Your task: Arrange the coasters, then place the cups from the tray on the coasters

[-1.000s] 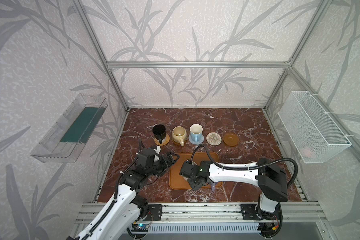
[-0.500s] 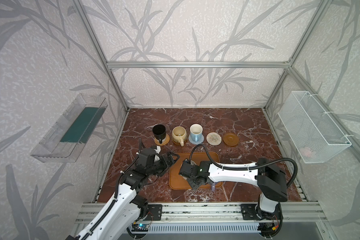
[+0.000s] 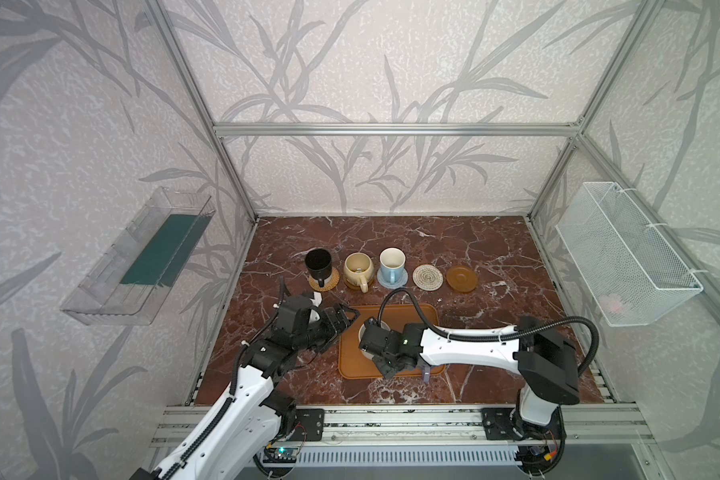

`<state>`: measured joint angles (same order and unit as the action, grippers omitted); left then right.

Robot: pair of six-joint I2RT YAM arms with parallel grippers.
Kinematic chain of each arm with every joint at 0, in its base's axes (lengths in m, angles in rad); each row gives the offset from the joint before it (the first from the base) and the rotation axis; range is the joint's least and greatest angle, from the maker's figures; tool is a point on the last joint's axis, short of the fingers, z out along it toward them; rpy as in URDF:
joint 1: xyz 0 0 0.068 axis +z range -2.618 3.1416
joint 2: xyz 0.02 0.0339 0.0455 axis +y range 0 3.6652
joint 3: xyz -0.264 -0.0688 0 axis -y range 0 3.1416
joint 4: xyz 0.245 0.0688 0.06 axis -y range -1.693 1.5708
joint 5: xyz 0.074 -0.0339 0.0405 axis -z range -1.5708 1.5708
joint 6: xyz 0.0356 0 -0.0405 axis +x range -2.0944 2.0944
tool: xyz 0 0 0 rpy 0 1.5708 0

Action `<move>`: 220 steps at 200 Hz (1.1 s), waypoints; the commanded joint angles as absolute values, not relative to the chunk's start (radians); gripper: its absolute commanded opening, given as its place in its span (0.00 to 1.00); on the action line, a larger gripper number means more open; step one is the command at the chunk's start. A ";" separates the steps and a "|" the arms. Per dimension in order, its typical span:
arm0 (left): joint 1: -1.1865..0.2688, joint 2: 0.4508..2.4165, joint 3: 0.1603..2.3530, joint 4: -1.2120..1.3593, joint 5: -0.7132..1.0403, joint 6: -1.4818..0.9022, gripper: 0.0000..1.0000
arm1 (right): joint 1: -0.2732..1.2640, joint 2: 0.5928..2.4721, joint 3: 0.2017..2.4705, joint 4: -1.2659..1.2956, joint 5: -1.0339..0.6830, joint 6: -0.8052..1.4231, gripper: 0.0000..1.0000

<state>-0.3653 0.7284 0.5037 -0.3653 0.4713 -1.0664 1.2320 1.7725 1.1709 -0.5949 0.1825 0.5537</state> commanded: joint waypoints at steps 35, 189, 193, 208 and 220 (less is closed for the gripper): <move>-0.362 0.727 0.525 -0.312 0.475 -1.071 0.99 | 1.233 1.627 1.134 -0.519 0.242 0.552 0.00; -0.364 0.722 0.513 -0.172 0.506 -1.085 0.99 | 1.231 1.505 1.111 -0.509 0.340 0.547 0.00; -0.365 0.724 0.514 -0.173 0.505 -1.085 0.99 | 1.231 1.503 1.111 -0.505 0.342 0.545 0.00; -0.365 0.729 0.513 -0.176 0.507 -1.083 0.99 | 1.230 1.507 1.103 -0.490 0.354 0.542 0.00; -0.364 0.728 0.510 -0.176 0.505 -1.083 0.99 | 1.229 1.523 1.100 -0.489 0.344 0.542 0.00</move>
<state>-0.3653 0.7277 0.5041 -0.1871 0.4995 -1.0744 1.2320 1.5536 1.0996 -0.5674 0.2909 0.5488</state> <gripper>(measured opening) 0.994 0.196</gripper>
